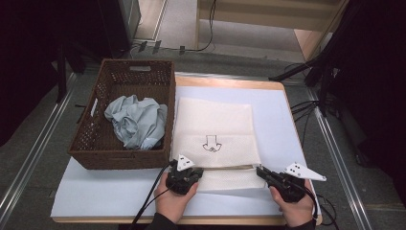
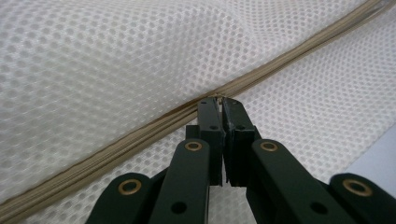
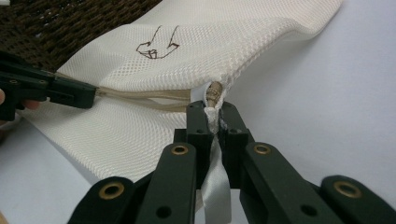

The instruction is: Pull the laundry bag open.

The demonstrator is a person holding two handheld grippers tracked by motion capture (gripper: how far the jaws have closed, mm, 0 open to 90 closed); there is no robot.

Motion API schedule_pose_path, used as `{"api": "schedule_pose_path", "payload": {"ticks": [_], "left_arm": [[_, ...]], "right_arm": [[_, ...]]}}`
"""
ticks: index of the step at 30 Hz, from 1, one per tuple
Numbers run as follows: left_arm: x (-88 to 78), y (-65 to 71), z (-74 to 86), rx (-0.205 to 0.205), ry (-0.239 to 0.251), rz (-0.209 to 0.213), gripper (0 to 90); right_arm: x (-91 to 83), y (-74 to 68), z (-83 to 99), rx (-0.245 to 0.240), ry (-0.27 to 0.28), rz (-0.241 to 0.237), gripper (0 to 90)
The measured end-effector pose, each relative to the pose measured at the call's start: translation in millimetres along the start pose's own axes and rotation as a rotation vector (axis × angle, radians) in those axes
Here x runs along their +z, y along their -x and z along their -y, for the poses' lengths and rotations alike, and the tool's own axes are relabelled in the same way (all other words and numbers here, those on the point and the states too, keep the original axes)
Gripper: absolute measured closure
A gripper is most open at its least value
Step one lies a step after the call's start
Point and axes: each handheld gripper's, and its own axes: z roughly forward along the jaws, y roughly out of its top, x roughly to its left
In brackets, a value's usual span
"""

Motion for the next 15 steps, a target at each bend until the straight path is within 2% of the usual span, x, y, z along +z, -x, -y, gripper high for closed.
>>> {"api": "schedule_pose_path", "payload": {"ticks": [6,8,12,15], "left_arm": [[-6.4,-4.1,3.5,0.012,-0.001,-0.005,88.0],[-7.3,-4.2,4.3,0.021,-0.002,-0.024,88.1],[-11.4,-10.3,6.0,0.011,0.005,-0.044,88.1],[-14.1,-11.9,7.6,0.018,0.007,-0.043,88.1]], "right_arm": [[0.7,-0.1,0.4,0.002,-0.005,-0.005,86.6],[1.5,-1.7,0.6,-0.001,-0.010,-0.003,86.6],[-0.8,0.0,-0.2,0.004,0.001,0.002,86.6],[-0.7,0.3,0.4,0.008,-0.003,-0.003,86.6]]}}
